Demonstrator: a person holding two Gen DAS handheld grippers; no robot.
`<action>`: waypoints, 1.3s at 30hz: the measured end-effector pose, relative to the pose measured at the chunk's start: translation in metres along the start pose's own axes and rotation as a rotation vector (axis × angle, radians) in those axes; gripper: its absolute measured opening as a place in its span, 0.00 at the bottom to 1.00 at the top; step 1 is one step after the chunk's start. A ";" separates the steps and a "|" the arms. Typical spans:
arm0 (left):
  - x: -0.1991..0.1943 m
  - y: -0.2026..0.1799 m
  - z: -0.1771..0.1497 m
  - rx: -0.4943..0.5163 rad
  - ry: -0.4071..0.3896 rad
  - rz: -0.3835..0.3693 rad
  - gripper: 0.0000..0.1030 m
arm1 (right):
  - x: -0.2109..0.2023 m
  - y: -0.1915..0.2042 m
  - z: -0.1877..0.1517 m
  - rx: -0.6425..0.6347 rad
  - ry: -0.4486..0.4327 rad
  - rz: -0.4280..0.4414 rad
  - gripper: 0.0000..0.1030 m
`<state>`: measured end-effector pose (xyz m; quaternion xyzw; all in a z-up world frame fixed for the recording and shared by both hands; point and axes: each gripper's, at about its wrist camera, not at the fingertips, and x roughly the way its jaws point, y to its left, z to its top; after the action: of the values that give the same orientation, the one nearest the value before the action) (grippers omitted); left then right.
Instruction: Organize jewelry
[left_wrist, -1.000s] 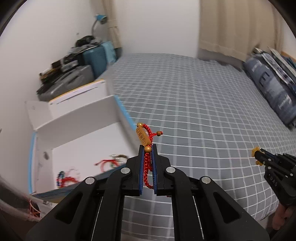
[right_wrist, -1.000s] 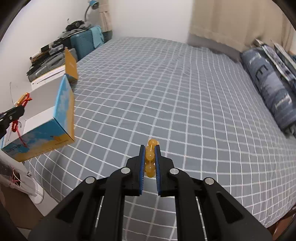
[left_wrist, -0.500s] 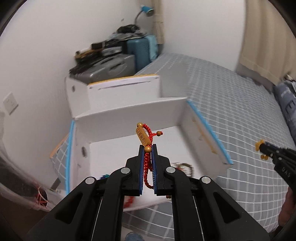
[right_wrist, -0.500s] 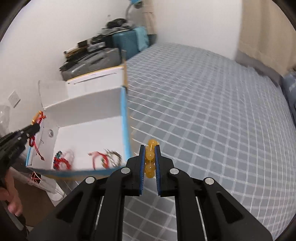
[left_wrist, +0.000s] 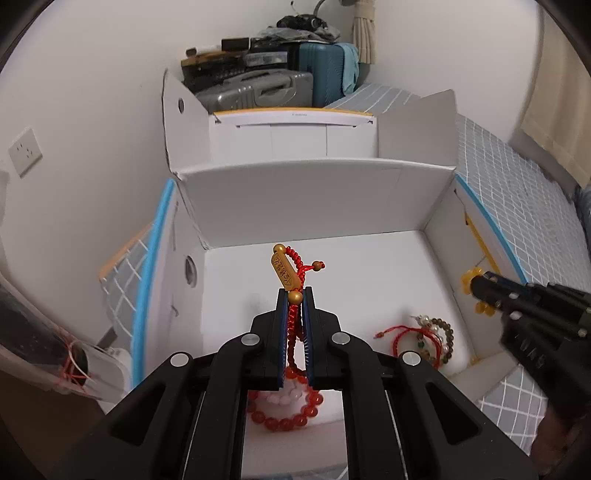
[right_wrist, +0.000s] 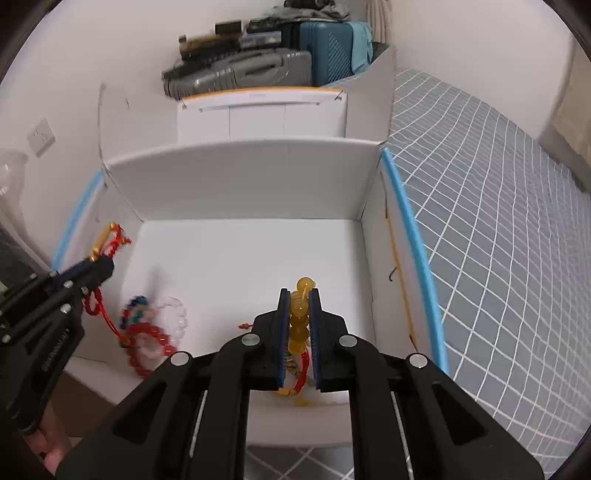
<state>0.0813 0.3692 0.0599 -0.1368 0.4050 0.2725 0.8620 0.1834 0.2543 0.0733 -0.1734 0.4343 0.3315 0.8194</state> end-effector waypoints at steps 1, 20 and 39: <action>0.005 0.000 0.000 0.003 0.004 0.003 0.07 | 0.003 0.000 -0.001 0.005 0.000 0.002 0.09; -0.015 -0.007 -0.006 0.000 -0.047 0.002 0.64 | -0.020 -0.006 -0.014 0.008 -0.117 0.041 0.73; -0.099 -0.008 -0.091 -0.022 -0.218 -0.025 0.95 | -0.118 -0.028 -0.117 0.066 -0.349 -0.006 0.93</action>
<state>-0.0227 0.2850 0.0787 -0.1208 0.3042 0.2792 0.9027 0.0859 0.1208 0.1053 -0.0875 0.2956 0.3396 0.8886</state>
